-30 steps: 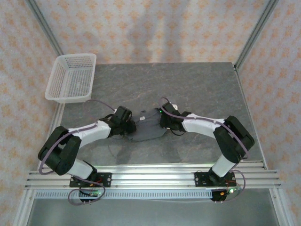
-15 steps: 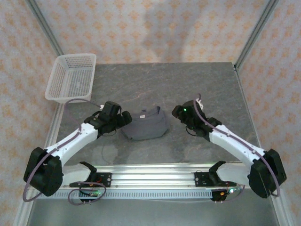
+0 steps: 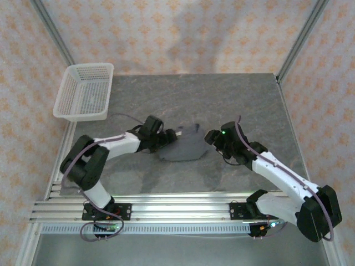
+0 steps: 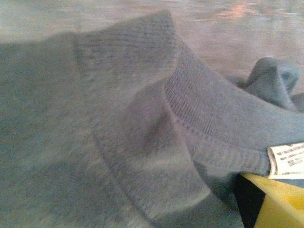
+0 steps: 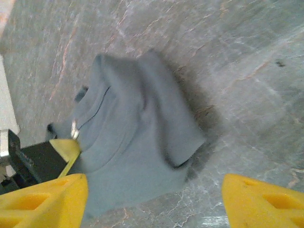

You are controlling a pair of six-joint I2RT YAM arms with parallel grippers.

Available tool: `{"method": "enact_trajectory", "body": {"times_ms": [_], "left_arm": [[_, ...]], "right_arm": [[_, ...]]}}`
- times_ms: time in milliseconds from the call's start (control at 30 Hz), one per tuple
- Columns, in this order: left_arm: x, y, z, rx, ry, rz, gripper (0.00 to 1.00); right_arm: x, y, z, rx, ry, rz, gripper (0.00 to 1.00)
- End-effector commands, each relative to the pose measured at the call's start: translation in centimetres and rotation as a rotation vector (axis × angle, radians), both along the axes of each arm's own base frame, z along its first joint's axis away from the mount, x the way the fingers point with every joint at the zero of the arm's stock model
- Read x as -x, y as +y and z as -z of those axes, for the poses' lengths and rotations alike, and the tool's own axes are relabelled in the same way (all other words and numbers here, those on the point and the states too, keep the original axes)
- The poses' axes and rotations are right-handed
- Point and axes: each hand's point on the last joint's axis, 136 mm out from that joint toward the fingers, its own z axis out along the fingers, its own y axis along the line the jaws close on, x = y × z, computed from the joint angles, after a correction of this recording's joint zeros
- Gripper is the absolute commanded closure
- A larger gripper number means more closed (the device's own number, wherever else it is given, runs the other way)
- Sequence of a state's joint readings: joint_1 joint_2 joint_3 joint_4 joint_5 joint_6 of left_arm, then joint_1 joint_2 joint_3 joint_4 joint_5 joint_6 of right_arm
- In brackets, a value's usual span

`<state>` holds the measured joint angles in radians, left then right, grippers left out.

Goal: Fold the inside-out t-shirt

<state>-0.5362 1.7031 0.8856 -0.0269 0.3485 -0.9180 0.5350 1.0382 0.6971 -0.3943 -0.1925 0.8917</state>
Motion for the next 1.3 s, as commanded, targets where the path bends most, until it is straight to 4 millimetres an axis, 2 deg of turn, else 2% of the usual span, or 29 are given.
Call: {"method": "enact_trajectory", "body": {"times_ms": [0,67,100,167,233,267,333,400,500,633,767,933,1067,1167,1267], "left_arm": [[-1.3,-6.0,-0.5,0.1,-0.03,0.044,0.11],[-2.6,-9.5,-1.5,0.109,-0.072,0.063,0.11],[-3.1,-11.2,-0.9,0.105,-0.073,0.076,0.11],[-4.1,-15.6,-1.4,0.122,-0.095,0.113,0.11],[-4.9,-19.0,-1.8,0.126,-0.124,0.144,0.11],[-5.3,-20.3,-1.9,0.121,-0.135,0.156,0.11],[-6.3,-21.7,-2.7,0.141,-0.157,0.159,0.11],[-7.3,-21.4,-4.5,0.161,-0.202,0.142,0.1],[-8.5,-18.1,-9.1,0.112,-0.295,0.129,0.06],[-8.5,-11.3,-15.6,0.033,-0.404,0.105,0.04],[-6.4,-5.3,-18.7,-0.038,-0.44,0.092,0.04],[-2.6,-0.8,-19.4,-0.111,-0.456,0.084,0.04],[0.0,1.5,-18.0,-0.13,-0.421,0.068,0.04],[1.4,3.0,-16.6,-0.164,-0.395,0.056,0.04],[2.2,4.3,-15.7,-0.19,-0.375,0.05,0.04]], "right_arm": [[0.5,-3.6,-0.7,0.03,0.008,0.163,0.27],[1.0,-5.5,-0.7,0.05,0.026,0.245,0.27],[1.2,-6.3,-0.8,0.064,0.03,0.277,0.27],[1.6,-8.2,-0.9,0.067,0.038,0.361,0.26],[1.6,-9.4,-0.8,0.012,0.06,0.437,0.25],[1.3,-9.8,-0.8,-0.032,0.061,0.466,0.25],[0.4,-10.6,-1.0,-0.098,0.051,0.506,0.25],[-0.1,-11.7,-0.9,-0.137,0.067,0.545,0.25],[-1.0,-12.6,-0.3,-0.2,0.094,0.565,0.23],[-1.9,-12.7,1.9,-0.247,0.141,0.572,0.22],[-3.6,-11.0,4.7,-0.368,0.189,0.567,0.22],[-5.1,-10.9,7.0,-0.398,0.21,0.591,0.21],[-7.1,-12.0,8.8,-0.363,0.202,0.642,0.24],[-8.7,-12.8,10.2,-0.377,0.189,0.713,0.32],[-10.5,-14.1,10.8,-0.367,0.171,0.768,0.41]]}}
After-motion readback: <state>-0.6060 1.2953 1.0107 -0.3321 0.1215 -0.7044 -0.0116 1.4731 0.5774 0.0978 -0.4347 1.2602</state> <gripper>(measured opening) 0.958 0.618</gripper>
